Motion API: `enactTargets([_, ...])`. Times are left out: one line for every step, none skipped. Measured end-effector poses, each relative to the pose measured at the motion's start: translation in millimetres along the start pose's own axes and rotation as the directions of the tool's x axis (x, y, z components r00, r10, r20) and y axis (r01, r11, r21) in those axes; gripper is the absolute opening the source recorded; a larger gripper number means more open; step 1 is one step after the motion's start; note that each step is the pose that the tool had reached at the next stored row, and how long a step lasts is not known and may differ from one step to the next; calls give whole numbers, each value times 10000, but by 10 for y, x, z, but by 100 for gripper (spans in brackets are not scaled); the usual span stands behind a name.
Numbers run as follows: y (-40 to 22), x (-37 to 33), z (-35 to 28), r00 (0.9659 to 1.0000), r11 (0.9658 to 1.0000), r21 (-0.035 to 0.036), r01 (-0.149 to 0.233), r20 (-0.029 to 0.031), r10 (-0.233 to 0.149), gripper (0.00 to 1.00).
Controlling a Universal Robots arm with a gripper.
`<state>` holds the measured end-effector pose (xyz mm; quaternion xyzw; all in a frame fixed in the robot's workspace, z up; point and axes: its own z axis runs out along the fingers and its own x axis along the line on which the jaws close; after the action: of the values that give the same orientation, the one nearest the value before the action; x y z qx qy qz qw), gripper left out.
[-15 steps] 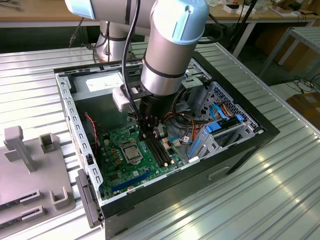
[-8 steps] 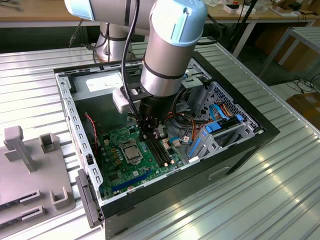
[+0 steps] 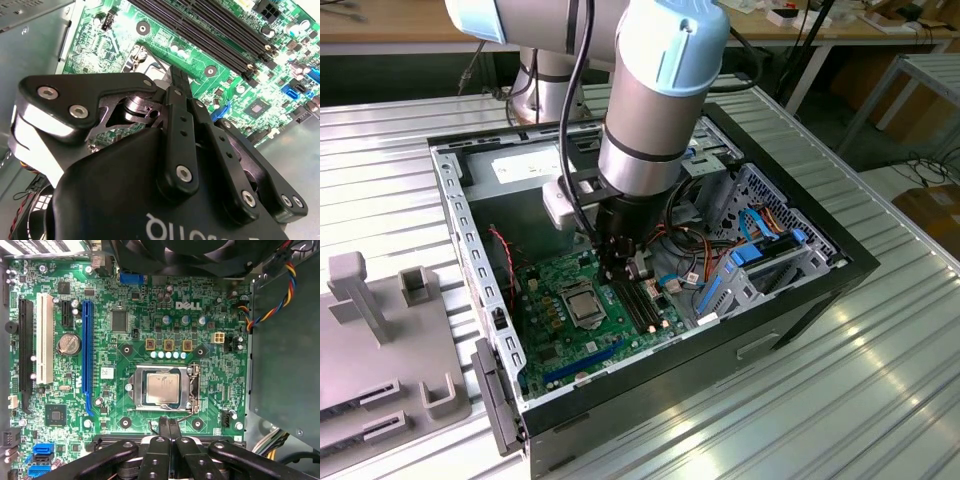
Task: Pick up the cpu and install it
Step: 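Install the first cpu locking lever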
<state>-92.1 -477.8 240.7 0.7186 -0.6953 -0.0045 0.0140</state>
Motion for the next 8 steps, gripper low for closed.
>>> enactTargets([3,1,3,10000,10000,19,0,-3,0,11])
enactTargets([3,5,9,10000,10000,49,1,-6,-1,11])
enactTargets([3,7,12,10000,10000,62,1,-7,-1,11])
enactTargets([4,10,15,10000,10000,72,1,-9,-1,11])
enactTargets([4,14,20,10000,10000,87,-1,-9,1,11])
enactTargets([5,17,23,10000,10000,96,-2,-10,2,11])
enactTargets([5,20,27,10000,9999,108,-3,-10,3,11])
enactTargets([5,21,30,10000,9999,114,-2,-10,2,11])
